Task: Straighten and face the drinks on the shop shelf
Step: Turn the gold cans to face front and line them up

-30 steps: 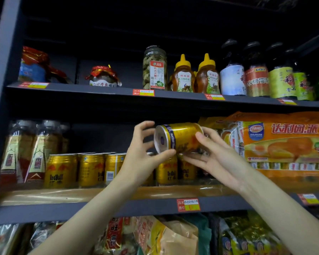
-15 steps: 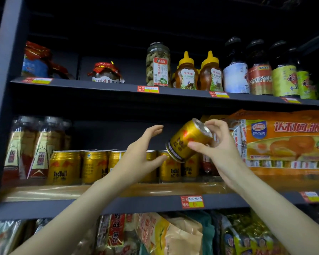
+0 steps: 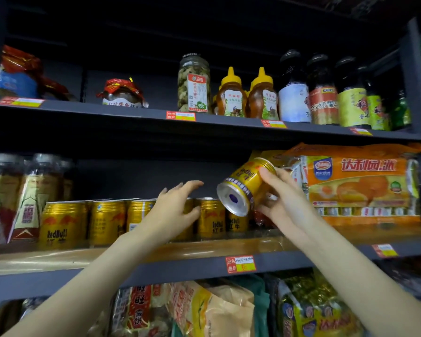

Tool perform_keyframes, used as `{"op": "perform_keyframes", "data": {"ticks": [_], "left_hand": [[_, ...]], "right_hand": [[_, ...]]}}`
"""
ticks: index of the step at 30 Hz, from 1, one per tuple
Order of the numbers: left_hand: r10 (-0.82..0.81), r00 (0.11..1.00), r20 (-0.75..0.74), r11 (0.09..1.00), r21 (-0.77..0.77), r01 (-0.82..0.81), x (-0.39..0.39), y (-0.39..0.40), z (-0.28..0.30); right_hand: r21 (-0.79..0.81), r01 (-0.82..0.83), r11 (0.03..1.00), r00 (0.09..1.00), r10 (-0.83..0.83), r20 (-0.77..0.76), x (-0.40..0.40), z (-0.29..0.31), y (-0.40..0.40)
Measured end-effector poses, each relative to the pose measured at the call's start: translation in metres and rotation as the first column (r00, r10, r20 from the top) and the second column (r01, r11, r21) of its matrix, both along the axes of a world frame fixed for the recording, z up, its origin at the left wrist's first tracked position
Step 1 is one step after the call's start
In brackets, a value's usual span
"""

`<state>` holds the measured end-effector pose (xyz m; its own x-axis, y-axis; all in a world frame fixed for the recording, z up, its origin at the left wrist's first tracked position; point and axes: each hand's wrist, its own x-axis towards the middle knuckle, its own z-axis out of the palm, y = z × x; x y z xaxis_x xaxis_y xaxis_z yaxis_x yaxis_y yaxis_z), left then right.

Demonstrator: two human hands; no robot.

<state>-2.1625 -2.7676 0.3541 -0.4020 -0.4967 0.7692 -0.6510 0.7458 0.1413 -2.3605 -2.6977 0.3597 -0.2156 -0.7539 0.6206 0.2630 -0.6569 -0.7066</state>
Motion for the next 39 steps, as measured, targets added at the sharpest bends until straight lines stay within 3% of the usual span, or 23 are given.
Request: {"op": "perform_keyframes", "data": {"ticks": [2,4,6,8,10,12,14,19,28,33,37,39], "left_hand": [[0.039,0.997,0.065,0.999,0.025,-0.041,-0.001,-0.005,-0.003],[0.041,0.997,0.071,0.999,0.026,-0.043,-0.001,-0.008,-0.007],[0.066,0.995,0.078,0.998,-0.003,-0.066,-0.001,-0.009,-0.012],[0.077,0.993,0.086,0.996,-0.043,-0.073,-0.002,-0.013,-0.014],[0.076,0.994,0.082,0.995,-0.073,-0.070,-0.004,-0.017,-0.012],[0.069,0.995,0.077,0.994,-0.086,-0.063,-0.009,-0.017,-0.010],[0.070,0.993,0.100,0.993,-0.099,-0.060,-0.015,-0.017,-0.009],[0.163,0.975,0.154,0.966,-0.226,-0.126,-0.020,-0.020,-0.018],[0.164,0.982,0.092,0.954,-0.267,-0.135,-0.022,-0.022,-0.022],[0.167,0.981,0.100,0.968,-0.205,-0.144,-0.024,-0.018,-0.018],[0.129,0.987,0.094,0.990,-0.070,-0.122,-0.028,-0.014,0.005],[0.103,0.984,0.142,0.995,-0.004,-0.104,-0.035,-0.013,0.019]], "right_hand": [[0.101,-0.083,0.991,0.990,0.071,0.120,-0.004,0.000,0.000],[0.130,-0.108,0.986,0.988,0.092,0.121,-0.005,-0.002,0.002],[0.102,-0.086,0.991,0.995,0.079,0.064,-0.008,-0.002,0.003],[0.038,0.081,0.996,0.992,-0.077,-0.095,-0.010,0.001,0.005],[-0.076,0.381,0.921,0.863,-0.384,-0.328,-0.011,0.005,0.002],[-0.204,0.589,0.782,0.642,-0.606,-0.470,-0.013,0.005,-0.008],[-0.274,0.671,0.689,0.483,-0.686,-0.544,-0.012,0.000,-0.021],[-0.338,0.699,0.630,0.286,-0.679,-0.676,-0.010,-0.021,-0.044],[-0.314,0.703,0.638,0.176,-0.585,-0.792,-0.011,-0.018,-0.051],[-0.334,0.670,0.664,0.137,-0.552,-0.822,-0.012,-0.014,-0.065],[-0.201,0.515,0.833,0.235,-0.363,-0.902,-0.040,0.002,-0.067],[-0.210,0.494,0.844,0.280,-0.383,-0.880,-0.061,0.021,-0.069]]}}
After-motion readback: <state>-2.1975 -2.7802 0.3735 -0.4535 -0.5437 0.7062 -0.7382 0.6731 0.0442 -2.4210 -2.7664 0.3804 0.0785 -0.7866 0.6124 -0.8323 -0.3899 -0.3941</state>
